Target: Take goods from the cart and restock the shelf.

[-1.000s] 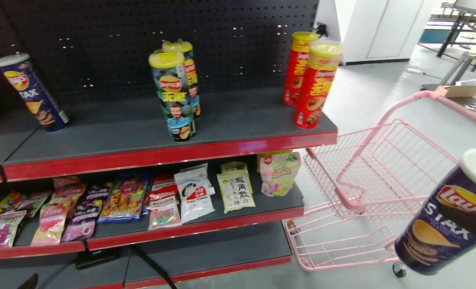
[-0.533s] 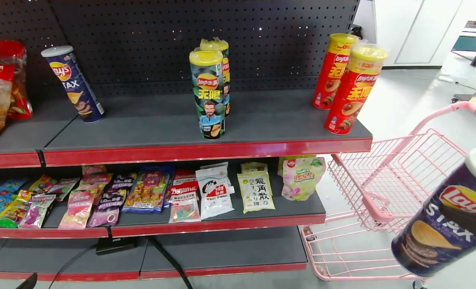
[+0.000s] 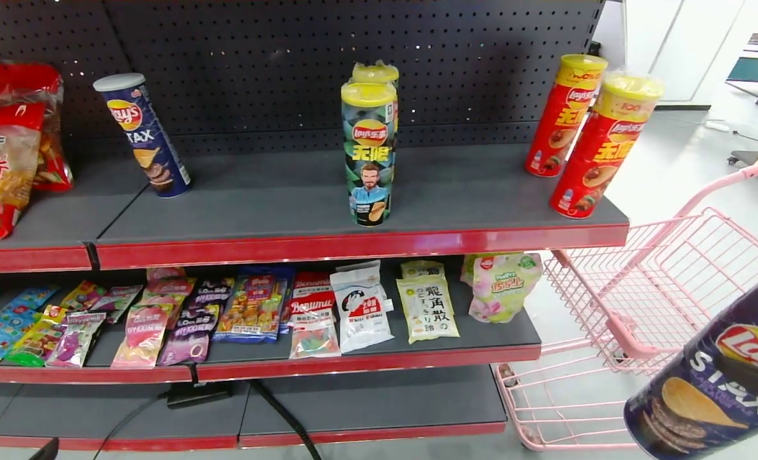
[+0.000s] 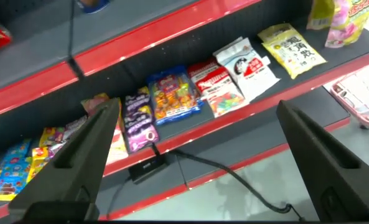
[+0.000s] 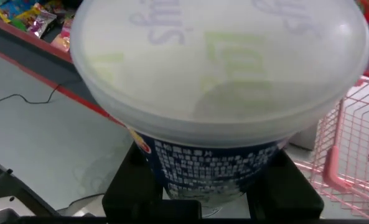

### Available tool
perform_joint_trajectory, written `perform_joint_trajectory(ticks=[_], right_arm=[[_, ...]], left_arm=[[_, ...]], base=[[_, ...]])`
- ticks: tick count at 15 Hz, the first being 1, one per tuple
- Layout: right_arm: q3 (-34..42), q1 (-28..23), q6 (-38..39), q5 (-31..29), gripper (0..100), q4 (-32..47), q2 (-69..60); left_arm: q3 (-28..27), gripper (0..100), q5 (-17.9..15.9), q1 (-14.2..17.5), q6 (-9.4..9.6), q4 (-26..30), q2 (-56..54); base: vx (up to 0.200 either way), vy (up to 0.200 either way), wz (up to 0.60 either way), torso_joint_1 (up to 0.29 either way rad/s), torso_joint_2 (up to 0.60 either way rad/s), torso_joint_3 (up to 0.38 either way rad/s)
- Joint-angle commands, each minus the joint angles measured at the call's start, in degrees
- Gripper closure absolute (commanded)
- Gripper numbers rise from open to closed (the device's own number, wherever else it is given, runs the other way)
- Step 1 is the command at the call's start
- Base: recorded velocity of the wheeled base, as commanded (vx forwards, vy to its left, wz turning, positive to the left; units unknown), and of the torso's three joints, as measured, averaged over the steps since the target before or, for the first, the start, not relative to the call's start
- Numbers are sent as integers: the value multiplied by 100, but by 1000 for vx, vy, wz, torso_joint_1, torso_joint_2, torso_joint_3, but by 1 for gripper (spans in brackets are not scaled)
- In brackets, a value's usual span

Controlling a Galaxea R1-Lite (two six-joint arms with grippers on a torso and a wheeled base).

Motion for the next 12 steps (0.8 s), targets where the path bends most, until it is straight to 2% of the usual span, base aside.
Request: perform_joint_trajectory(ticks=[1, 3, 6, 12], right_arm=[[73, 16, 21, 159, 100, -8, -202], [108, 8, 91, 625, 100, 1, -290], [73, 8, 91, 651, 100, 1, -298], [-102, 166, 91, 687, 100, 1, -184]], left_arm=[[-1, 0, 3, 3, 1, 4, -11], [8, 0, 3, 3, 1, 4, -11], [25, 0, 3, 3, 1, 4, -11], [25, 0, 3, 3, 1, -5, -2]], base=[[0, 200, 0, 2, 2, 7], [0, 200, 0, 10, 7, 0], [0, 200, 0, 2, 1, 1], [0, 0, 0, 0, 0, 0]])
